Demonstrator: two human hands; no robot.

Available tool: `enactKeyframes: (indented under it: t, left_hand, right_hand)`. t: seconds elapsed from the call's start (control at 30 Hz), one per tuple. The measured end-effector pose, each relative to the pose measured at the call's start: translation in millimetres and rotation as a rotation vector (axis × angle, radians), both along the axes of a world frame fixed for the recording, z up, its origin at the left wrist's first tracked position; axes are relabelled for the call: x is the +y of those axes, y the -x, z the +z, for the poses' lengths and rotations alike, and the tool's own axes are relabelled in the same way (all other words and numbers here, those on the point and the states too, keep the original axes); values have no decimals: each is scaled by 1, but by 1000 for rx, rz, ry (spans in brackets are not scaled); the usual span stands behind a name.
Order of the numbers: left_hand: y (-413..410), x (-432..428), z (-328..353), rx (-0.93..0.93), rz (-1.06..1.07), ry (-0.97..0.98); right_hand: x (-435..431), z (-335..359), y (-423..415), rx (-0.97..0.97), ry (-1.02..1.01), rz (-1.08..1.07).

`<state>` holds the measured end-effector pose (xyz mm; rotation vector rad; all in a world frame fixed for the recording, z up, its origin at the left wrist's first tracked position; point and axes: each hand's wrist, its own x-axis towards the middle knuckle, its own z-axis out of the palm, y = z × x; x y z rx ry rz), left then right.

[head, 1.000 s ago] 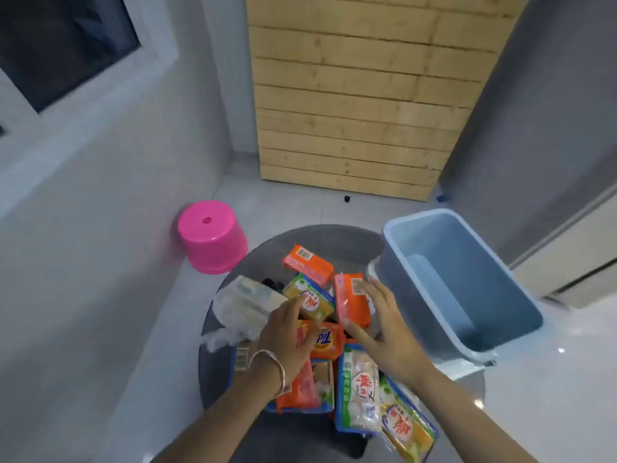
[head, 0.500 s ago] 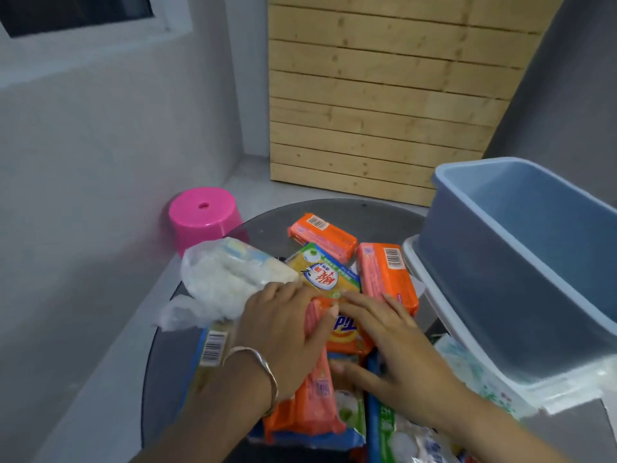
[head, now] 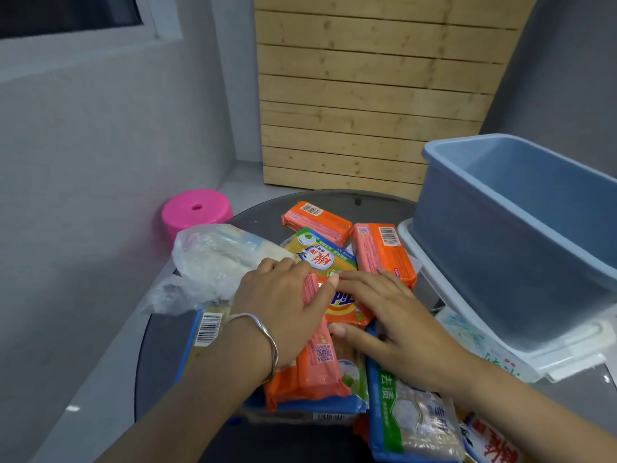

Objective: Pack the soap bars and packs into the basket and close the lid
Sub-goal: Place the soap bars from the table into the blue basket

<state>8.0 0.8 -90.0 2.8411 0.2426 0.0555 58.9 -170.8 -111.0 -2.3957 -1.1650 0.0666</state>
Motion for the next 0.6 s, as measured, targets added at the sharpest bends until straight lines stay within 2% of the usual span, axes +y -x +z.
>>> enactKeyframes:
  t: [0.33,0.47,0.6]
  left_hand:
    - [-4,-2,-5,-32,43,12]
    - [-7,0,-4,3,39,-6]
    - [-4,0,0,-25,41,53]
  right_hand:
    - [6,-10,-5,-21,-115,-25]
    - [0,-3,-2,122,-178,-60]
    - [-26,11,14,356,-380,-158]
